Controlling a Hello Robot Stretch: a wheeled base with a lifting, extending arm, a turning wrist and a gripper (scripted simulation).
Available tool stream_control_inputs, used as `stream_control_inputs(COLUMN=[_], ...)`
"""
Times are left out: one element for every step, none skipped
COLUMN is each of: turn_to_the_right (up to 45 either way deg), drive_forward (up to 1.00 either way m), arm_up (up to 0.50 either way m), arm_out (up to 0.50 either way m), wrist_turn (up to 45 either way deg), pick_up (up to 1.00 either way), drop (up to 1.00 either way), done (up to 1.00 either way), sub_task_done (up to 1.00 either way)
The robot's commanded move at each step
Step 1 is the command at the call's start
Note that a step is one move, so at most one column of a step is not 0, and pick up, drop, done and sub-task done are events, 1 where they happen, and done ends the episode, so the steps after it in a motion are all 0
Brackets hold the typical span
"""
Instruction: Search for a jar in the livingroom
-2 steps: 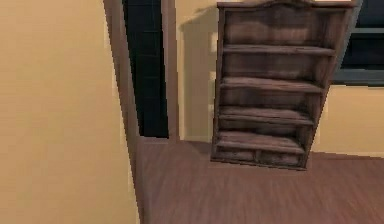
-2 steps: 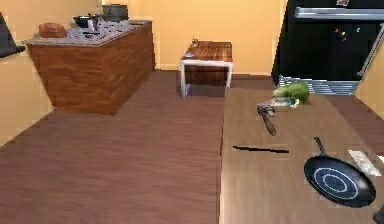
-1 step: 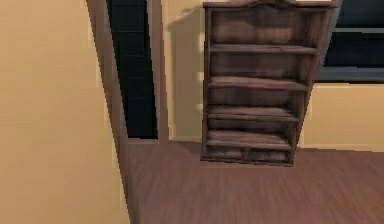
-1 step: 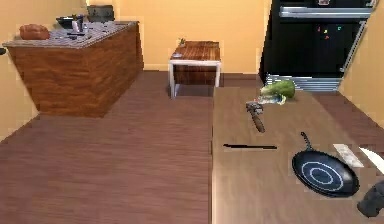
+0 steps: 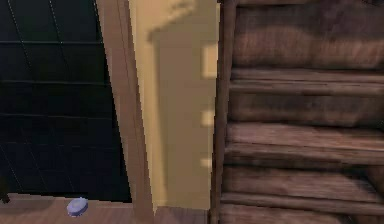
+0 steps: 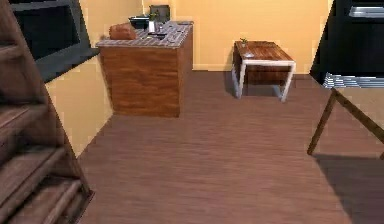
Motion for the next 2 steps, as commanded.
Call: stream_control_inputs(turn_to_the_right=[0.0, -33.0], drive_forward=[0.1, 0.0], arm_up=[0.0, 0.0], arm_out=[0.0, 0.0], wrist_turn=[0.0, 0.0], pick_up=[0.0, 0.0], drop=[0.0, 0.0], done=[0.0, 0.0], sub_task_done=[0.0, 0.0])
